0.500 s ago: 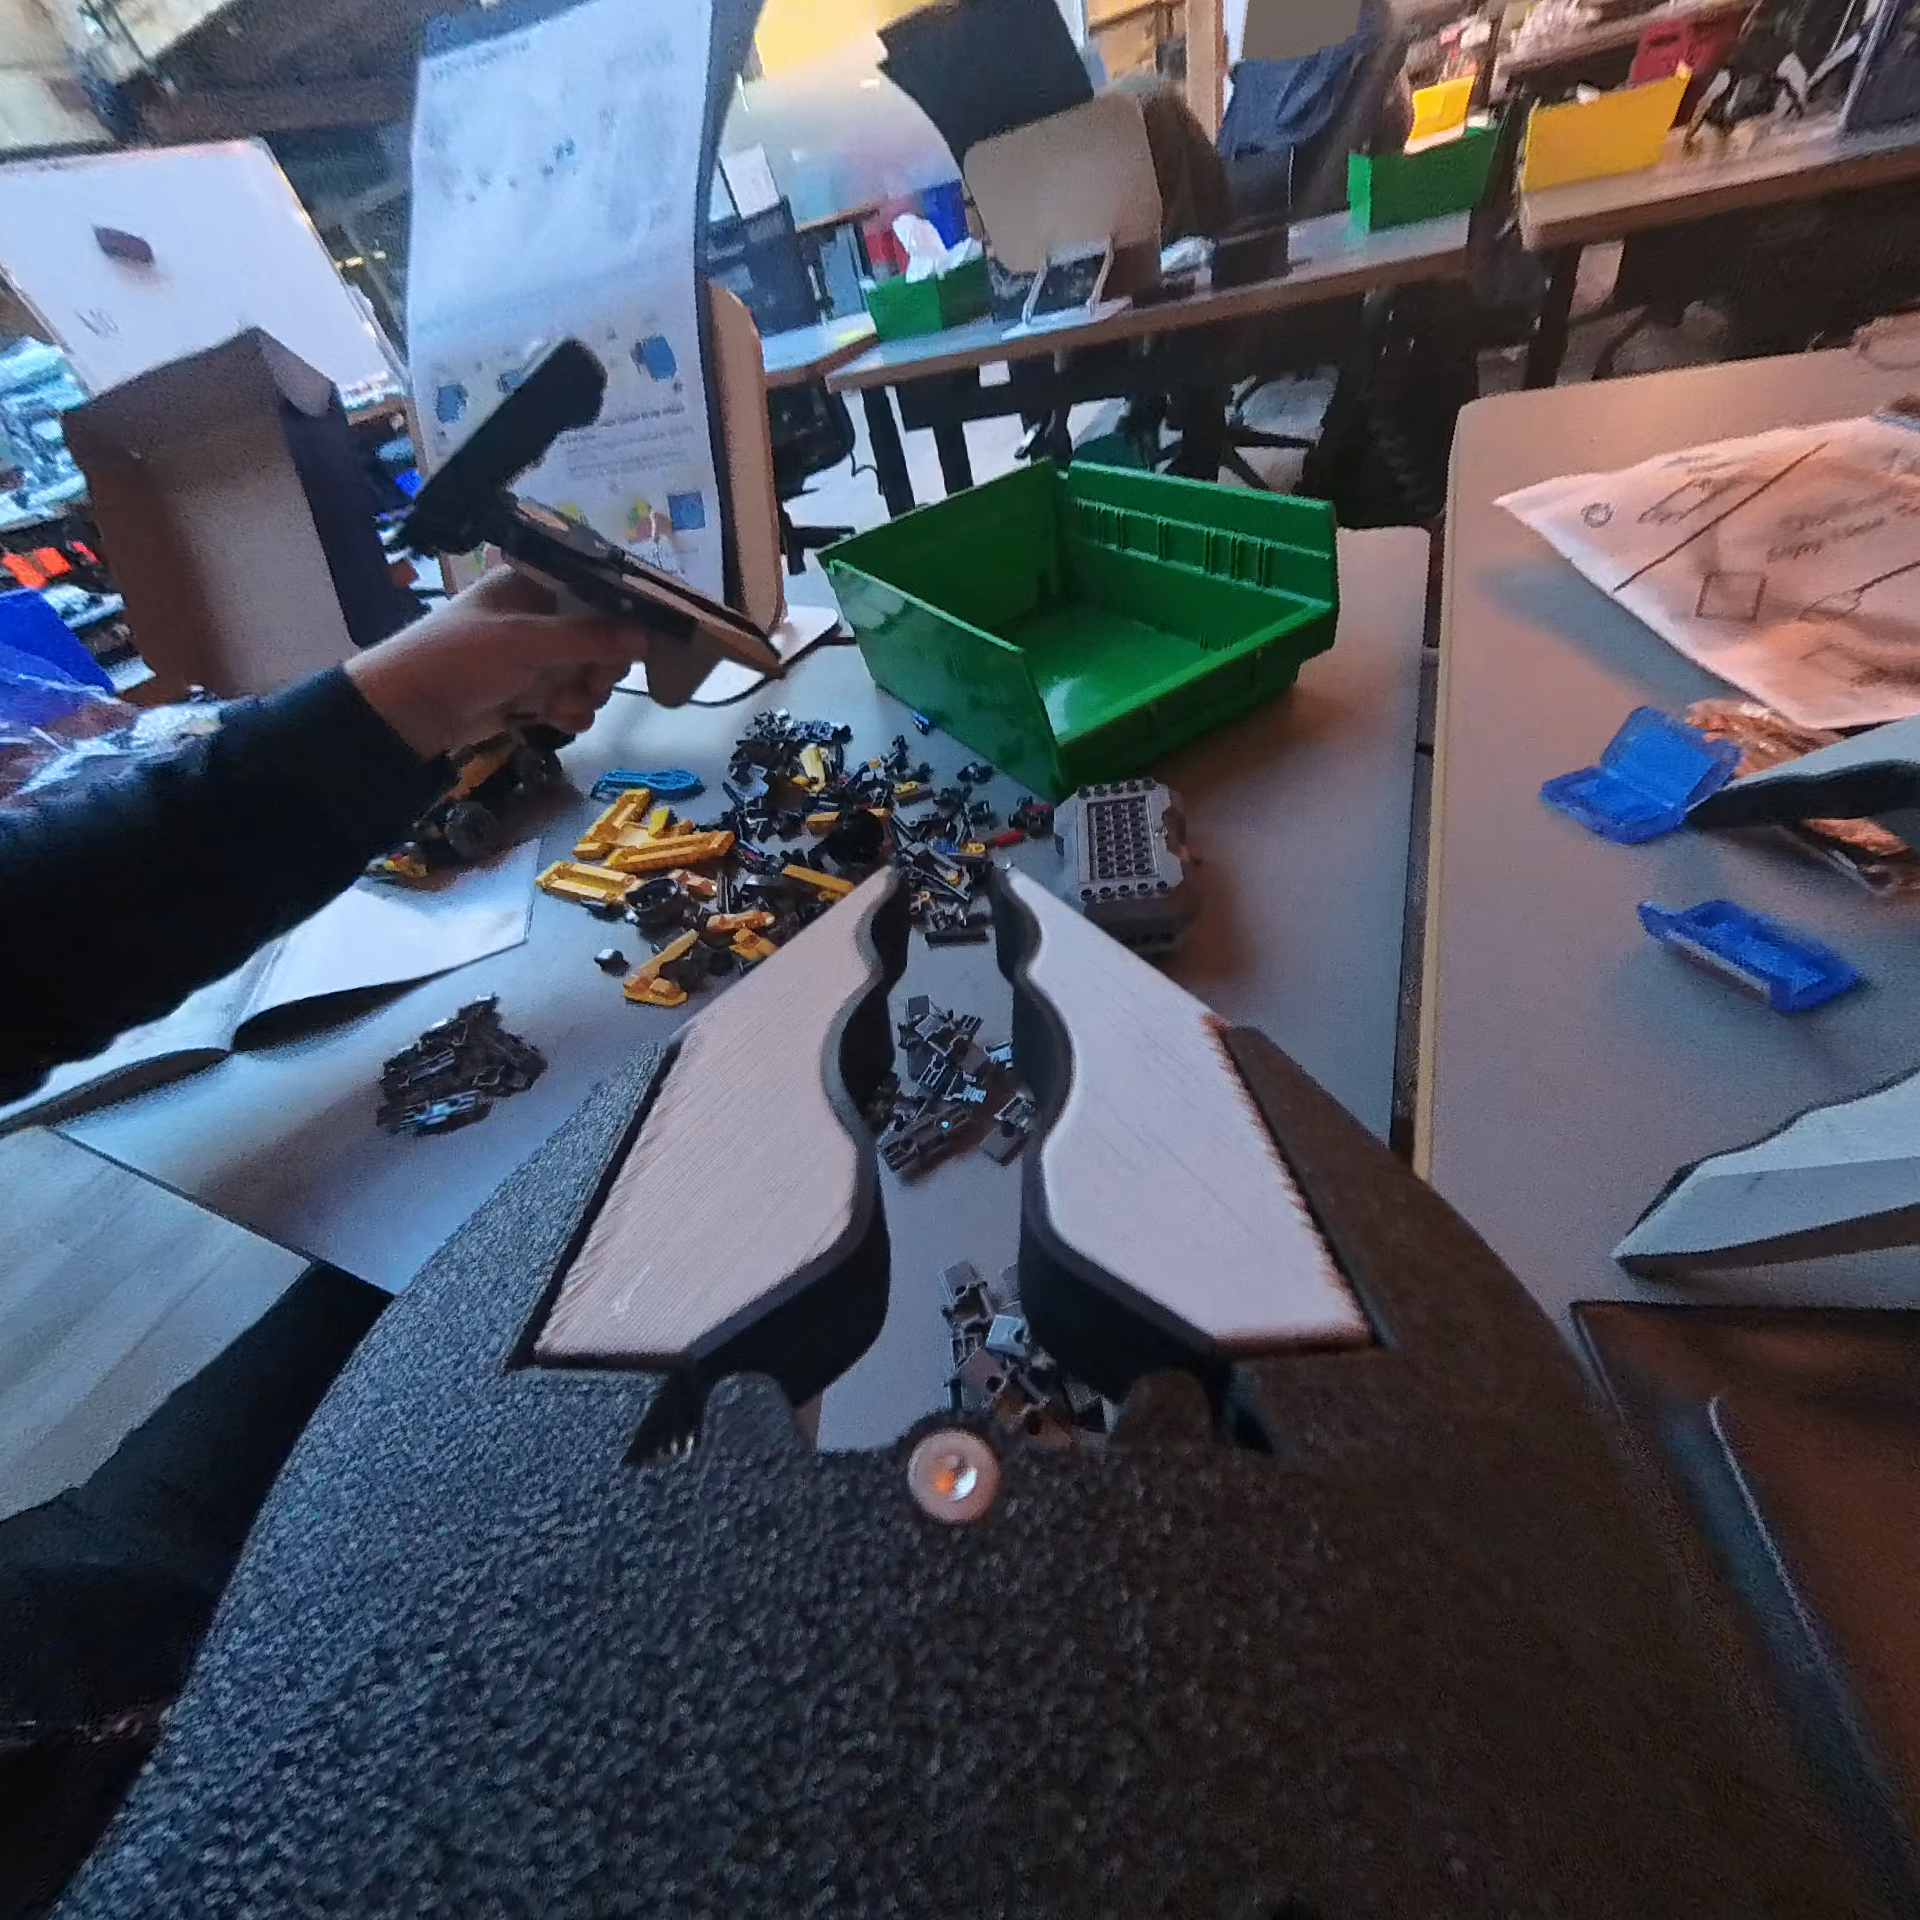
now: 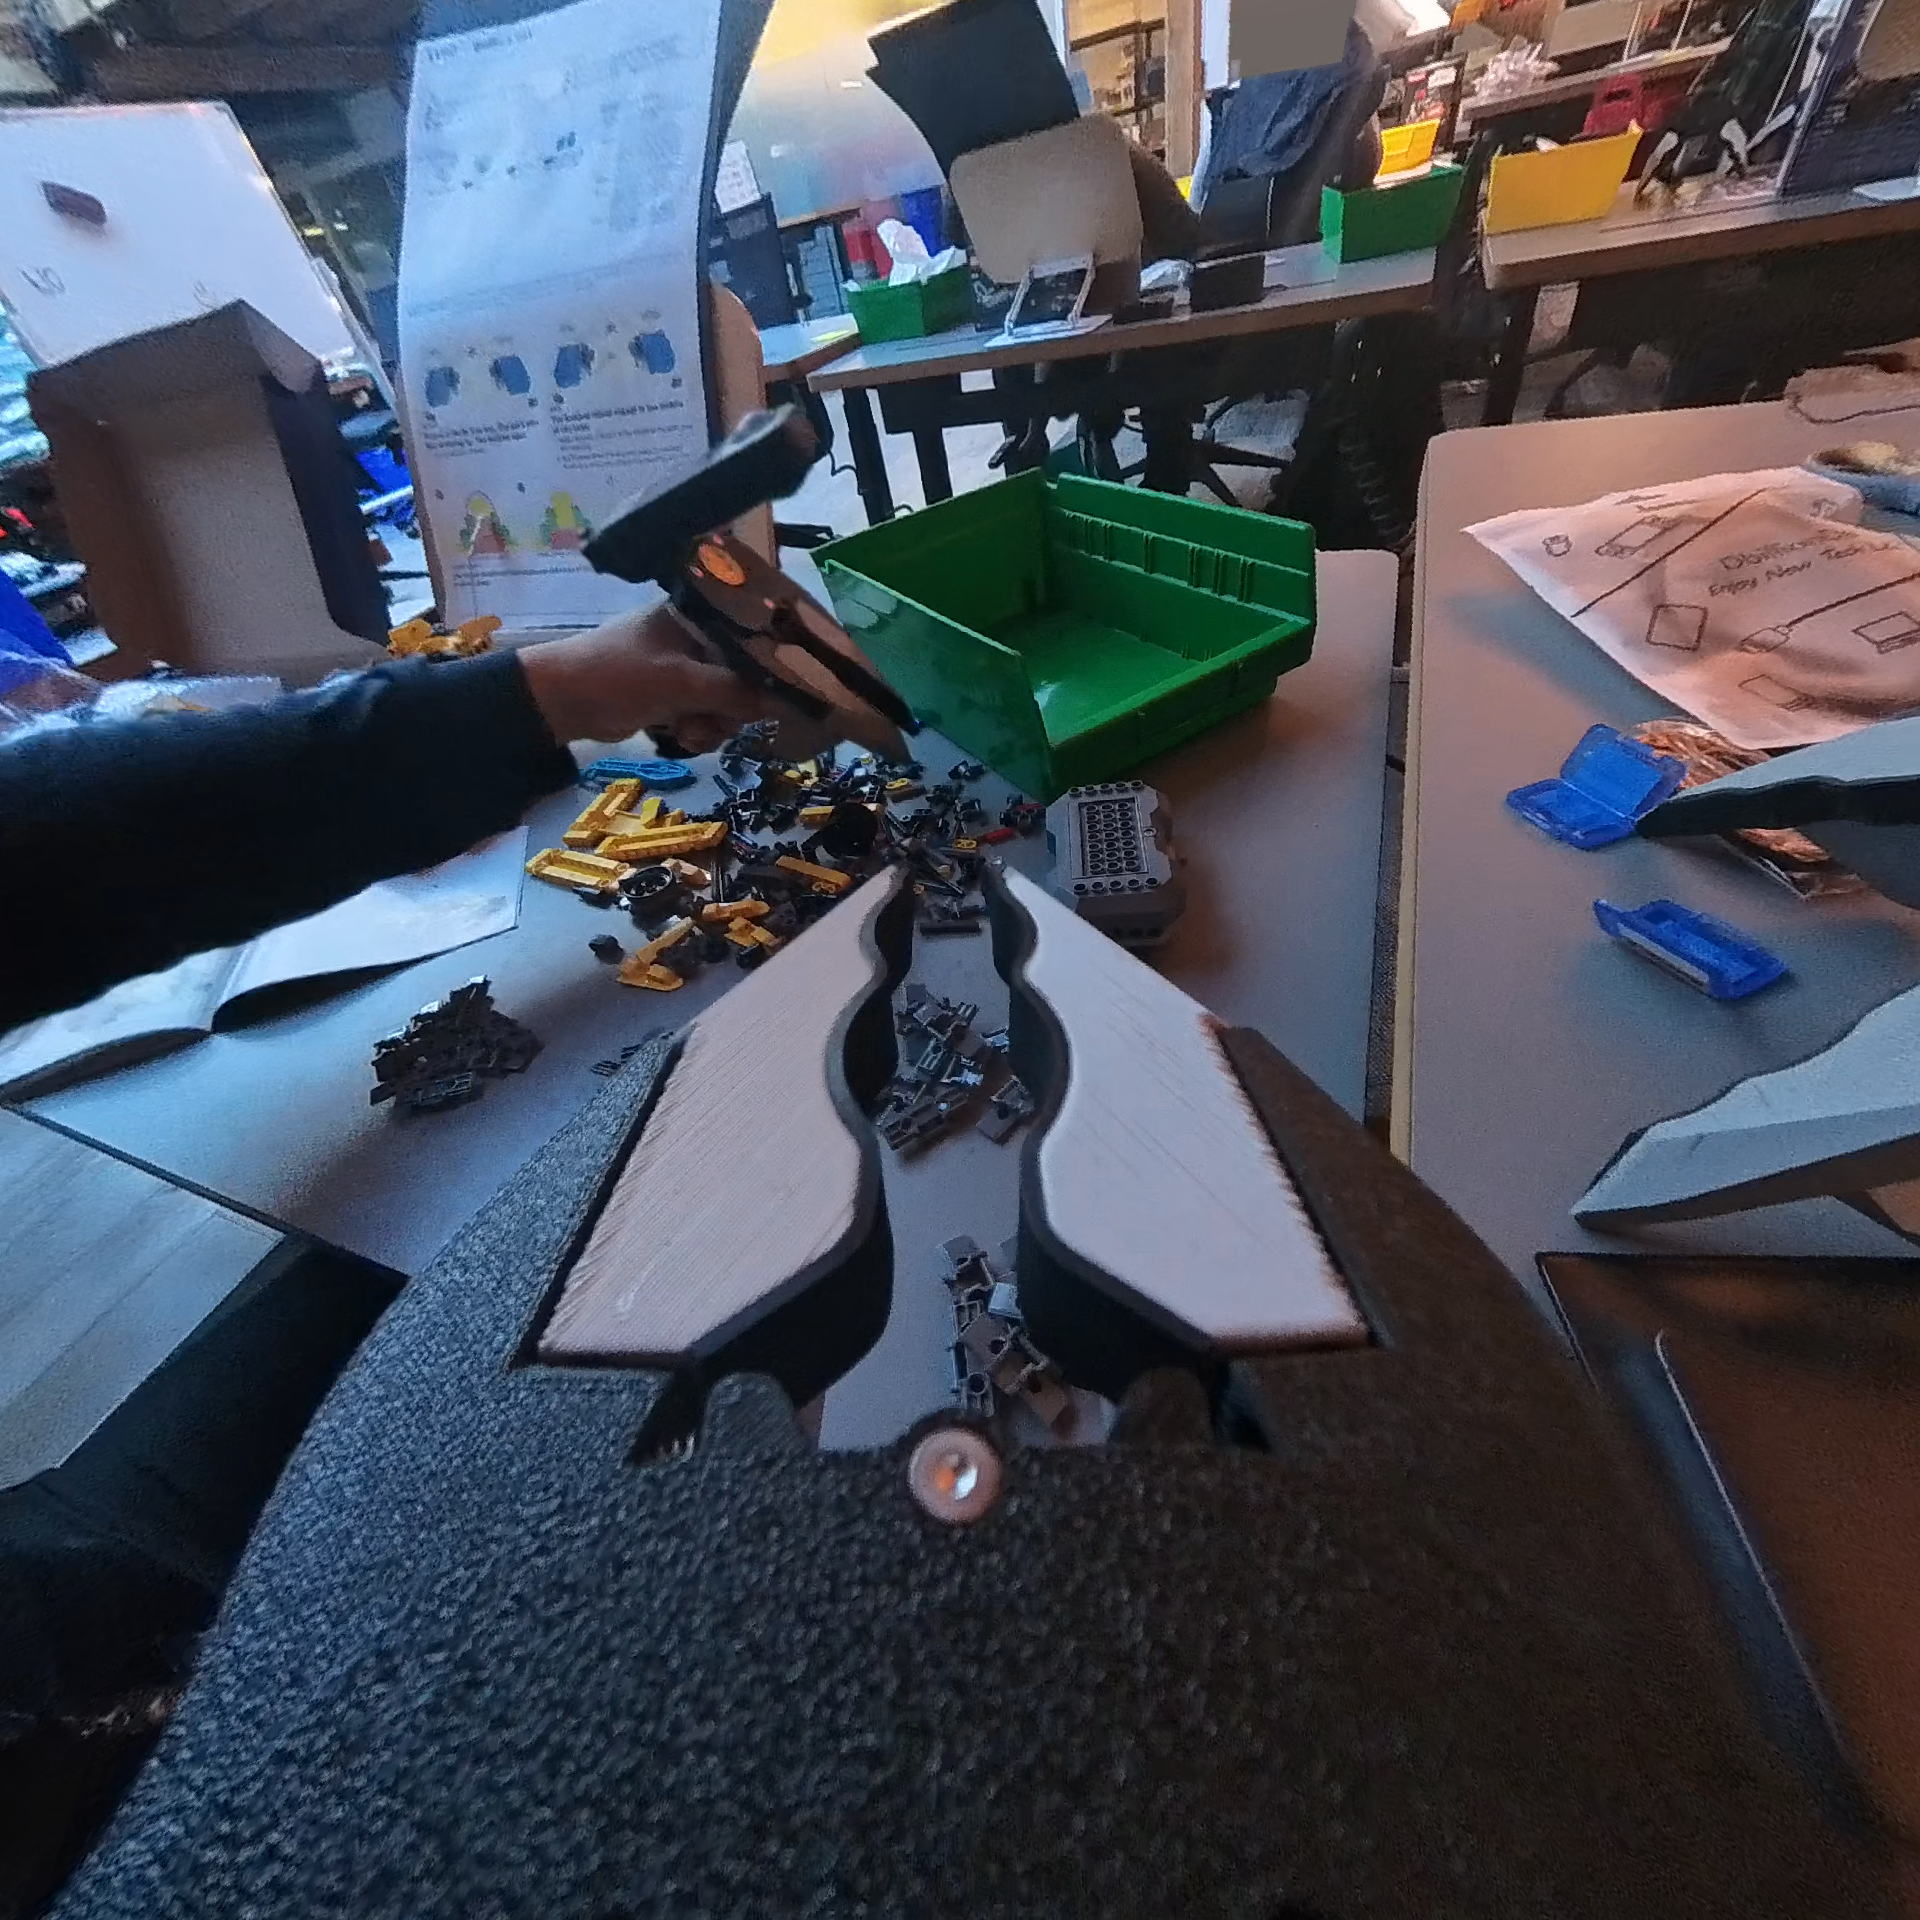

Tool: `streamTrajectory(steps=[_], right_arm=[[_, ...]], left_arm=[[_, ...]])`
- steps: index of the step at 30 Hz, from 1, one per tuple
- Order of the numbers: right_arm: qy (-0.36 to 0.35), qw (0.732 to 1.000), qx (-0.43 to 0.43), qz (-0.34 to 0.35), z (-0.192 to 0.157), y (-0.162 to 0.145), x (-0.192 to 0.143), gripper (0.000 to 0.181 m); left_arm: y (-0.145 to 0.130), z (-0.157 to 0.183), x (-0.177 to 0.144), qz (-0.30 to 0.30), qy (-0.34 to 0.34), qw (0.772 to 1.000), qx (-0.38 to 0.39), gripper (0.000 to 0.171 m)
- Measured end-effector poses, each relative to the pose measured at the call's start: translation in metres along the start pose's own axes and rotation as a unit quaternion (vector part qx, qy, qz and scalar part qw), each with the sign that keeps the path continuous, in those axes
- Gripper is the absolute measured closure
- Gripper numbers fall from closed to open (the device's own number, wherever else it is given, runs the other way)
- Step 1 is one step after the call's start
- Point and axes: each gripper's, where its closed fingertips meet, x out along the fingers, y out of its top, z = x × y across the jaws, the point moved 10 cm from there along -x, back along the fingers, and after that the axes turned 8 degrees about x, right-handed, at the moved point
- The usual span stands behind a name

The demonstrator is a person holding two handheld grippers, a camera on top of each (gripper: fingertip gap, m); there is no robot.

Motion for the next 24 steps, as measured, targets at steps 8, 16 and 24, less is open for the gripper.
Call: streamTrajectory(steps=[8,16,24], right_arm=[[-0.007,1.000,0.003,0.008,0.005,0.001,-0.012,0.168],[-0.014,1.000,0.014,0.019,0.014,0.001,-0.024,0.168],[0.001,1.000,0.018,0.017,0.010,0.001,-0.024,0.168]], left_arm=[[0.007,-0.004,0.026,-0.056,-0.054,0.995,0.070,0.146],[0.005,-0.004,0.033,-0.075,-0.062,0.991,0.089,0.158],[0.012,0.018,-0.013,-0.028,0.038,0.981,0.190,0.162]])
